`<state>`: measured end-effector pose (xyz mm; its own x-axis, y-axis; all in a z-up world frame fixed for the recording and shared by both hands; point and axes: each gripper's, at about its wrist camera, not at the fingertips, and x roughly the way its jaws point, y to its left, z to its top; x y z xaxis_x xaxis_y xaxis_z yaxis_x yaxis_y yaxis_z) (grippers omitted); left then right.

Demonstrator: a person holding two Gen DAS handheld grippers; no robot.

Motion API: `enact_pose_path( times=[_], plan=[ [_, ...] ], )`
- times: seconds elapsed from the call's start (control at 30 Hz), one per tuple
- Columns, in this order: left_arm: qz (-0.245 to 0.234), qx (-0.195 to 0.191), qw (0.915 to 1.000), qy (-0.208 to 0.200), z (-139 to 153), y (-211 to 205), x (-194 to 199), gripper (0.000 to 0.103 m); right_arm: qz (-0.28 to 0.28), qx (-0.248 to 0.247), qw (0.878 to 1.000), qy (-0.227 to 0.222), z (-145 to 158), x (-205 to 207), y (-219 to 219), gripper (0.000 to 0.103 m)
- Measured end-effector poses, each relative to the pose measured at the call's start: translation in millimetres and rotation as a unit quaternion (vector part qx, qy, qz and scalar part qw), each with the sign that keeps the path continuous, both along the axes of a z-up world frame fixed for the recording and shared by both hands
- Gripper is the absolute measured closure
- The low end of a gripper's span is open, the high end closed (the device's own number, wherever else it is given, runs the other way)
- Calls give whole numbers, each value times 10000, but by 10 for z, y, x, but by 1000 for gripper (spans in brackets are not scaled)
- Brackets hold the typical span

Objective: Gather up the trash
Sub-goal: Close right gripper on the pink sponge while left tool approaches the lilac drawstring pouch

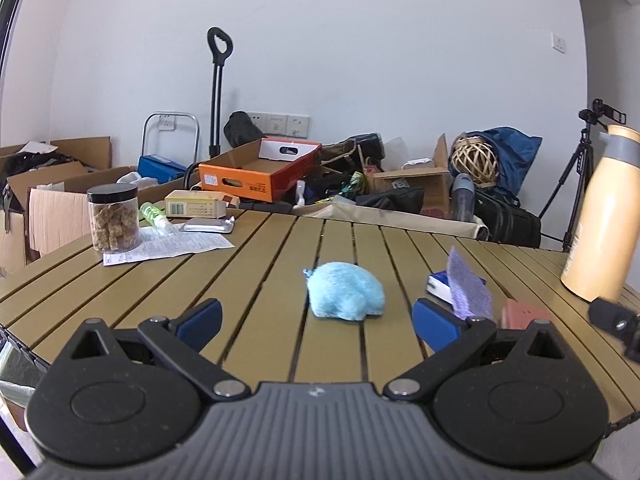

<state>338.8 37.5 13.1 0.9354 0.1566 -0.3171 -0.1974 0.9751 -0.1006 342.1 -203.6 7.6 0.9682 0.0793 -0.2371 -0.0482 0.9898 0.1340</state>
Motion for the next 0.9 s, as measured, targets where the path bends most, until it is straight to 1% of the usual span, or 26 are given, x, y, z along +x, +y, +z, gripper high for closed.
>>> enact_pose_path(
  times=[0.2,0.37,0.53,0.63,0.77,0.9],
  plan=[
    [86,-107,9999,90,19,203,110,0,-367,156,9977,549,-185,393,114,0],
    [103,-137,9997,166,14,297,217,0,-606,126,9943,868,-306,655,199,0],
    [102,-149,9996,235,-14,313,303,0,-606,151,9921,1083,-394,839,262,0],
    [108,-168,9993,321,-59,289,327,0,-732,75,9903,1175,-442,914,294,0],
    [22,-133,9992,375,-91,232,336,0,-939,44,9880,1222,-488,951,291,0],
    [-11,-96,9993,369,-99,201,317,0,-963,-71,9865,1323,-521,966,276,0]
  ],
)
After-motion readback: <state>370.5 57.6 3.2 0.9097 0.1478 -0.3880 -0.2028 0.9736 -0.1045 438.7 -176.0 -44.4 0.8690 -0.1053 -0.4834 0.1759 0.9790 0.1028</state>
